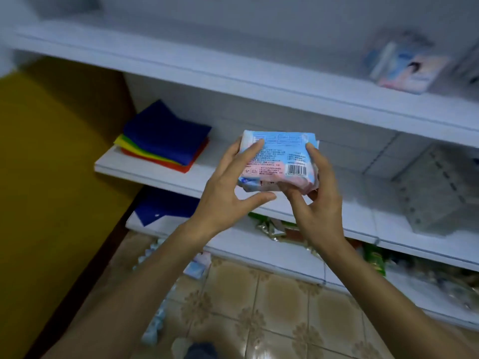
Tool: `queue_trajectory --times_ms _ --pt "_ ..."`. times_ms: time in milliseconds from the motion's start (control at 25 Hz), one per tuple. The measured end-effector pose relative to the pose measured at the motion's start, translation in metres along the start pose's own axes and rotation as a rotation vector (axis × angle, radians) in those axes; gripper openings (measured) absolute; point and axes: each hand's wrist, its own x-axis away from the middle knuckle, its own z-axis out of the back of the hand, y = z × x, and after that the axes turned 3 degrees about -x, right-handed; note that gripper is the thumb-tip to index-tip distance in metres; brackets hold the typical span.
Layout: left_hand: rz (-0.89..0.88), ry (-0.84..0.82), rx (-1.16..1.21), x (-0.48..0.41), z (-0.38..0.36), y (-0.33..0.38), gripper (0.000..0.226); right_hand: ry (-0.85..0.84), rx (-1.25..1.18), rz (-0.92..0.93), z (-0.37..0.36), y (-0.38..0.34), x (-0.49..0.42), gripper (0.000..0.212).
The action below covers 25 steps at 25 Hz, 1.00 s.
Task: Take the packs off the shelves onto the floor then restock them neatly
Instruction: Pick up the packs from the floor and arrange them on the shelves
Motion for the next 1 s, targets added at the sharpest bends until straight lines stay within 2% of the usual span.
queue_trajectory --times_ms 80,240,360,440,560,800,880,1000 --pt "-0.075 0.018 -0.045 -0.008 -0.03 0.03 0.084 0.047 -0.097 -0.083 0.044 -0.005 0.005 0.063" --pt "-0.22 -0.003 -0.212 -0.022 -0.08 0.074 0.108 0.079 -0.285 -0.155 0.125 -0.01 0.01 0.06" --pt "-0.432 0.072 -0.358 -0.037 -0.104 0.102 0.093 0.037 -0.298 -0.171 0.169 -0.009 0.009 0.06" --pt "-0.51 0.103 -0.395 -0.048 -0.115 0.116 0.084 0.045 -0.289 -0.175 0.189 -0.007 0.006 0.066" --pt "-0.424 0.15 -0.288 -0.071 -0.124 0.128 0.083 0.084 -0.158 -0.146 0.207 -0.008 -0.008 0.084" --pt "-0.472 0.19 -0.266 -0.136 -0.142 0.116 0.066 0.053 -0.106 -0.056 0.215 0.013 -0.072 0.064" --pt "-0.411 0.234 -0.221 -0.168 -0.146 0.101 0.062 0.038 -0.063 -0.028 0.21 0.026 -0.105 0.063" --pt "-0.27 0.263 -0.119 -0.233 -0.143 0.074 0.056 0.071 0.17 0.056 0.202 0.051 -0.164 0.055"
